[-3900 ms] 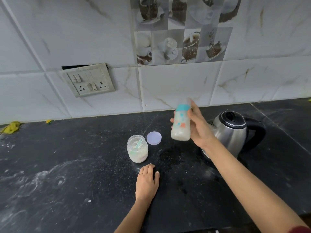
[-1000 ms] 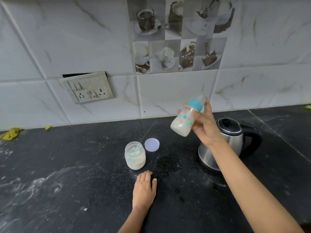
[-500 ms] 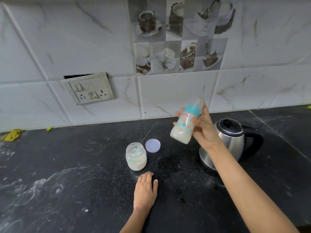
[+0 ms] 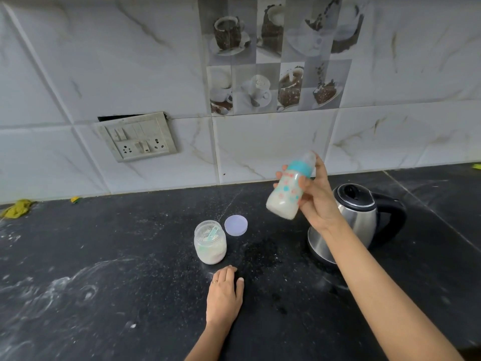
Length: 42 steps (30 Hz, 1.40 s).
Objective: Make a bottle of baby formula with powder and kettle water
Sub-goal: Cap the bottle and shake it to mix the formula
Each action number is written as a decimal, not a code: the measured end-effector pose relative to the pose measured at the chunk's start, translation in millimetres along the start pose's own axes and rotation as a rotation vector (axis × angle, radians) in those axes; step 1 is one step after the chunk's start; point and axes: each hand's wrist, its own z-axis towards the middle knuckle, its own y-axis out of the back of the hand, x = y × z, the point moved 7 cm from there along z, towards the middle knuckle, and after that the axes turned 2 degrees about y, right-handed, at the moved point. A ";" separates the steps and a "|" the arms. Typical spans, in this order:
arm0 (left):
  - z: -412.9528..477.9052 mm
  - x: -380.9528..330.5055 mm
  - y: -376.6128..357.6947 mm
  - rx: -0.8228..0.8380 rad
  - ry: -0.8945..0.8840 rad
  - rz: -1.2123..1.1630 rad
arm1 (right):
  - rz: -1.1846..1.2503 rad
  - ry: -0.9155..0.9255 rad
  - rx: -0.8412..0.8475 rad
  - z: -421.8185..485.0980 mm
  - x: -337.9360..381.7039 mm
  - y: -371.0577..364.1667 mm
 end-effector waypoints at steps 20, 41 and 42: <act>-0.8 0.3 0.0 -0.013 -0.014 0.006 | -0.009 -0.074 0.039 -2.5 -14.7 -7.2; -0.3 0.5 -0.1 -0.005 -0.010 0.022 | 0.022 -0.038 -0.042 1.8 -18.6 -7.0; -0.2 0.2 -0.6 -0.003 -0.010 0.023 | 0.089 -0.029 -0.105 3.0 -18.1 -2.9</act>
